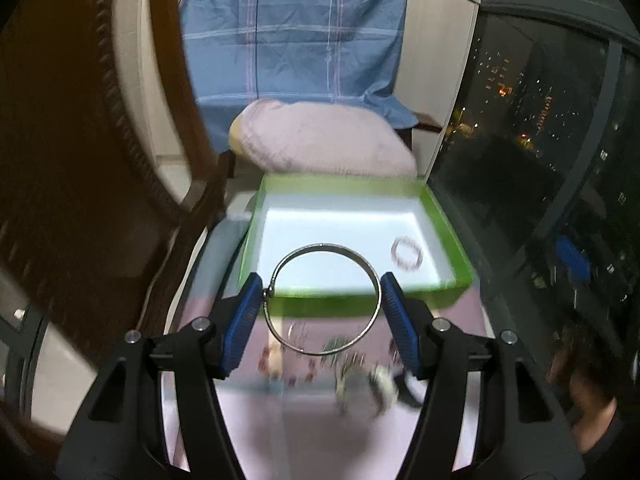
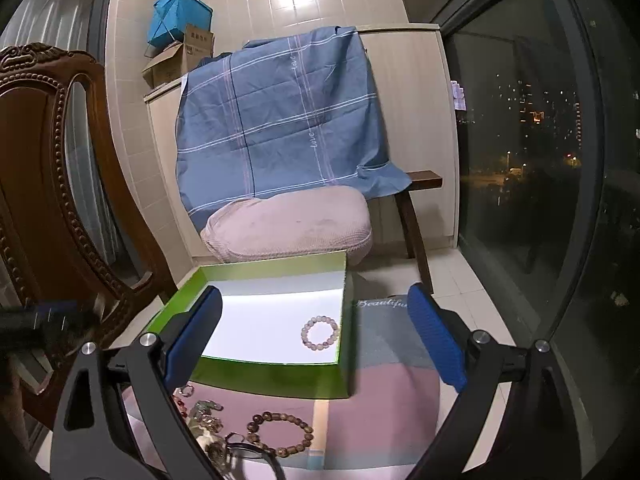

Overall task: Organize jewelry
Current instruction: 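Lower the silver bangle into the green box and open the left tool, then move the left tool back over the remaining jewelry, then grasp the red-and-white bead bracelet with the left tool while the right tool grasps the wooden bead bracelet, then lift both held bead bracelets toward the green box, then lower the red-and-white bead bracelet into the box and open the left tool, then lower the wooden bead bracelet into the box and open the right tool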

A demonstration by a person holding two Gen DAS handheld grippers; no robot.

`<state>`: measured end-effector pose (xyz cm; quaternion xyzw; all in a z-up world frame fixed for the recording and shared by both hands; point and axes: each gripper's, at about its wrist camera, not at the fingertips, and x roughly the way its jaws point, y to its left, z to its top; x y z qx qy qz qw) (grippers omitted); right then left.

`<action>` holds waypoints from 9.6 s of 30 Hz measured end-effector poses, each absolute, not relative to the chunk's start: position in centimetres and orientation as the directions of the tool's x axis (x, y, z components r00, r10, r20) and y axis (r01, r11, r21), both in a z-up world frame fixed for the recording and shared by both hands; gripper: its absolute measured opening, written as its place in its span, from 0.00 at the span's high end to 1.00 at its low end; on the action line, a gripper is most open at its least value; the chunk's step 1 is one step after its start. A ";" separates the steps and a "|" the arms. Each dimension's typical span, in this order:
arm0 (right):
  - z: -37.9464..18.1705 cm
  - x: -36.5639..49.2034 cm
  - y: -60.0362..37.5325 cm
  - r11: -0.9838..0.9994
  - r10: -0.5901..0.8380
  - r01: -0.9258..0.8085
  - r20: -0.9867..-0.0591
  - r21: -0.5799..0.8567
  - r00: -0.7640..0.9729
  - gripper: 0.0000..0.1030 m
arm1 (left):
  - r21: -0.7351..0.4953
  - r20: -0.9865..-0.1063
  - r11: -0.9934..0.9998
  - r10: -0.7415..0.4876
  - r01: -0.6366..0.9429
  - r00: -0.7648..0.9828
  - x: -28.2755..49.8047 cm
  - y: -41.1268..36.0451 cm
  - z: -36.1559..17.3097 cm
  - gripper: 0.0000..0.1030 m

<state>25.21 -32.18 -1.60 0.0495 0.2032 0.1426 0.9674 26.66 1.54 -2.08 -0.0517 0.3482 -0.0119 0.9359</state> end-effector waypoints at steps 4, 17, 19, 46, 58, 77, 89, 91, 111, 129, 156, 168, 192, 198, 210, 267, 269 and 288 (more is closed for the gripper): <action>-1.8 25.6 -33.0 0.950 0.304 -0.248 -0.395 0.188 0.867 0.11 | -0.096 -0.653 0.995 -0.052 -0.015 0.755 31.2 0.7 -1.4 0.41; -1.6 25.7 -33.5 0.942 0.324 -0.252 -0.415 0.221 0.850 0.11 | -0.025 -0.770 0.999 -0.034 0.024 0.637 41.2 -1.5 -6.5 0.27; -1.5 25.7 -33.4 0.940 0.329 -0.255 -0.415 0.225 0.848 0.11 | 0.000 -0.780 0.999 -0.023 0.038 0.625 41.0 -1.7 -7.2 0.20; -0.7 24.2 -33.4 0.936 0.343 -0.271 -0.411 0.224 0.845 0.09 | -0.080 -0.652 0.996 -0.082 0.040 0.754 24.1 3.2 -3.7 0.06; 0.7 21.3 -34.5 0.954 0.299 -0.270 -0.389 0.128 0.872 0.04 | -0.106 -0.585 0.992 -0.116 0.067 0.803 23.9 0.5 -2.7 0.04; -1.1 21.9 -34.0 0.959 0.283 -0.249 -0.478 0.134 0.831 0.04 | -0.077 -0.753 0.997 -0.064 0.009 0.654 27.2 3.1 -9.4 0.16; -2.5 22.7 -32.0 0.961 0.270 -0.264 -0.524 0.089 0.808 0.04 | -0.037 -0.884 0.999 -0.029 -0.009 0.467 30.7 5.0 -16.4 0.65; -2.5 22.8 -31.6 0.959 0.273 -0.270 -0.526 0.085 0.805 0.04 | -0.024 -0.888 1.000 -0.026 0.010 0.459 30.6 4.6 -16.6 0.65; -6.6 25.7 -30.3 0.969 0.161 -0.244 -0.695 -0.021 0.701 0.04 | -0.077 -0.788 0.997 -0.064 0.006 0.612 27.4 5.1 -11.8 0.92; -14.6 29.4 -24.7 0.918 0.177 -0.394 -0.841 -0.046 0.512 0.73 | -0.104 -0.593 0.977 -0.212 0.186 0.777 19.2 1.0 -2.2 0.92; 2.0 16.7 -29.1 0.914 0.368 -0.397 -0.579 0.081 0.728 0.92 | -0.167 -0.564 0.968 -0.248 0.186 0.787 16.6 0.6 0.4 0.92; 2.6 15.8 -28.9 0.910 0.376 -0.407 -0.571 0.079 0.729 0.92 | -0.160 -0.600 0.973 -0.227 0.164 0.767 17.2 0.9 -1.0 0.92; 1.7 16.6 -28.8 0.910 0.381 -0.404 -0.577 0.095 0.722 0.92 | -0.147 -0.637 0.977 -0.215 0.158 0.740 18.3 0.2 -2.5 0.92; 1.2 16.9 -28.7 0.908 0.384 -0.408 -0.580 0.095 0.719 0.92 | -0.141 -0.649 0.977 -0.215 0.162 0.730 18.8 -0.7 -3.1 0.92; 1.2 17.9 -29.1 0.897 0.422 -0.415 -0.571 0.151 0.704 0.92 | -0.142 -0.664 0.980 -0.196 0.136 0.722 21.3 -1.1 -2.9 0.92; -1.3 21.9 -27.8 0.901 0.415 -0.388 -0.646 0.193 0.641 0.92 | -0.169 -0.601 0.984 -0.055 -0.060 0.797 19.9 6.8 -3.4 0.10; -0.9 22.7 -26.6 0.899 0.415 -0.396 -0.649 0.187 0.637 0.92 | -0.199 -0.616 0.978 -0.075 -0.063 0.784 20.1 7.7 -3.4 0.10; 4.8 31.7 -22.8 0.920 0.392 -0.318 -0.525 0.230 0.755 0.33 | -0.247 -0.635 0.967 -0.113 -0.062 0.764 20.4 10.4 -3.8 0.10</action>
